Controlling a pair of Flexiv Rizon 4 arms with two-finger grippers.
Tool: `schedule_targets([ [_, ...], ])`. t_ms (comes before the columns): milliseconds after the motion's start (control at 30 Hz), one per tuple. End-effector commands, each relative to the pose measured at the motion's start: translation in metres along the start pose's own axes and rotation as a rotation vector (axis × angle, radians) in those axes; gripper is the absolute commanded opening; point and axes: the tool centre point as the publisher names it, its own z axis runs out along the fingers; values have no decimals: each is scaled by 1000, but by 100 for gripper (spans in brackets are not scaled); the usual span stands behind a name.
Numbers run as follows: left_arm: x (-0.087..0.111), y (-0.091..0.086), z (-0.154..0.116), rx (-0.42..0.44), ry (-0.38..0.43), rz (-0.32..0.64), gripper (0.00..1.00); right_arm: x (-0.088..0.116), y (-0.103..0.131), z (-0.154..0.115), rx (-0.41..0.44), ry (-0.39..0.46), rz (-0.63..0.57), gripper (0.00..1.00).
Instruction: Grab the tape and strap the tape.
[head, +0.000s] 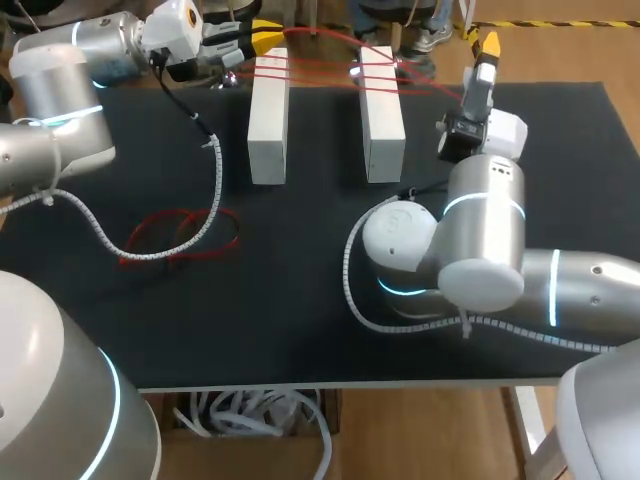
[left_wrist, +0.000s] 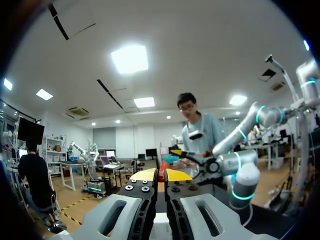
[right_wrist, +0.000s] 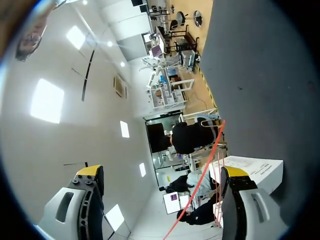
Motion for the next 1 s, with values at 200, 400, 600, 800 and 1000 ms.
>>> schedule_targets([
  [200, 0, 1, 0, 2, -2, 3, 0, 6, 2, 2, 5, -8, 5, 100],
  [400, 0, 1, 0, 2, -2, 3, 0, 7, 3, 4, 2, -7, 4, 100],
  [600, 0, 1, 0, 2, -2, 3, 0, 8, 2, 6, -5, -6, 5, 100],
  [800, 0, 1, 0, 2, -2, 3, 0, 9, 2, 5, -4, -9, 7, 95],
  [1000, 0, 1, 0, 2, -2, 3, 0, 10, 3, 5, 1, -8, 4, 84],
])
